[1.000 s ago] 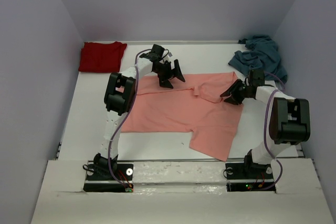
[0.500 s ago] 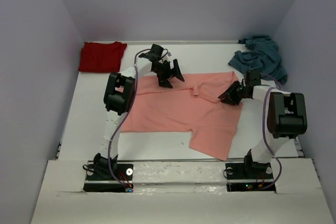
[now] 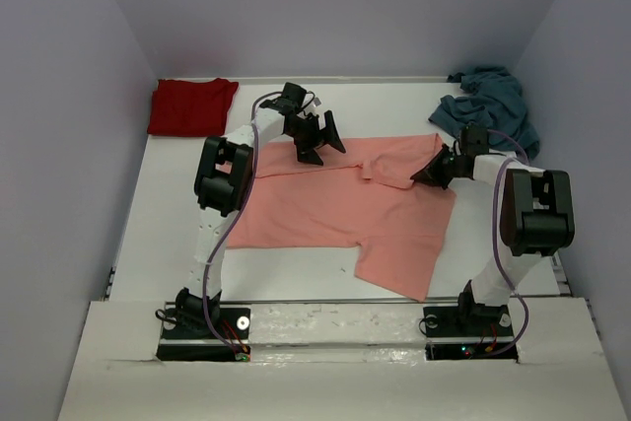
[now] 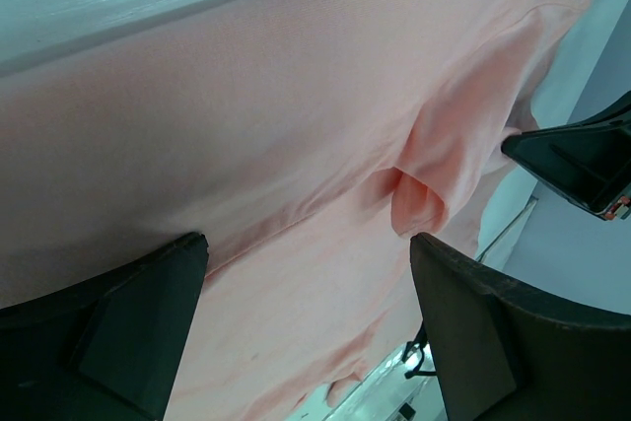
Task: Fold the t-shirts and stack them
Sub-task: Fold the tshirt
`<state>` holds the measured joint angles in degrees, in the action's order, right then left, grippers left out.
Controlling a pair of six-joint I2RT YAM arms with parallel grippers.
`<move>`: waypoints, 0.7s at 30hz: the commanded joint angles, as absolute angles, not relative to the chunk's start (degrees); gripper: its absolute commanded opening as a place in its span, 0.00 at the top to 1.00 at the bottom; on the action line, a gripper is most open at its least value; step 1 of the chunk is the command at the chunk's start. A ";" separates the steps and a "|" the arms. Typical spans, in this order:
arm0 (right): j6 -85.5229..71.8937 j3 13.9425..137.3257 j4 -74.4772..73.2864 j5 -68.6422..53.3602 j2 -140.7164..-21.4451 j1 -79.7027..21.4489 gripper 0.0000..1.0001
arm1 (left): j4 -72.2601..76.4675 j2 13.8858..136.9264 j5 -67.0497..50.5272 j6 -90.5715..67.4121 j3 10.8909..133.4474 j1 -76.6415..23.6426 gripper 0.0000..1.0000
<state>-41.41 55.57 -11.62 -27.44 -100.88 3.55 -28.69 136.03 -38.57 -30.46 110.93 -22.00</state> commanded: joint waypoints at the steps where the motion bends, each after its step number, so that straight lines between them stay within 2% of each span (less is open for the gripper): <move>1: -40.78 59.49 -13.69 -26.55 -100.55 3.08 1.00 | -30.59 137.02 -37.09 -28.74 112.32 -21.18 0.01; 21: -29.36 77.16 -43.32 -18.46 -109.68 3.08 1.00 | -28.83 137.81 -37.62 -29.27 112.06 -21.18 0.01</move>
<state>-33.74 73.95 -35.73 -21.19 -108.31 3.36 -29.10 136.90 -39.40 -30.55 112.16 -21.67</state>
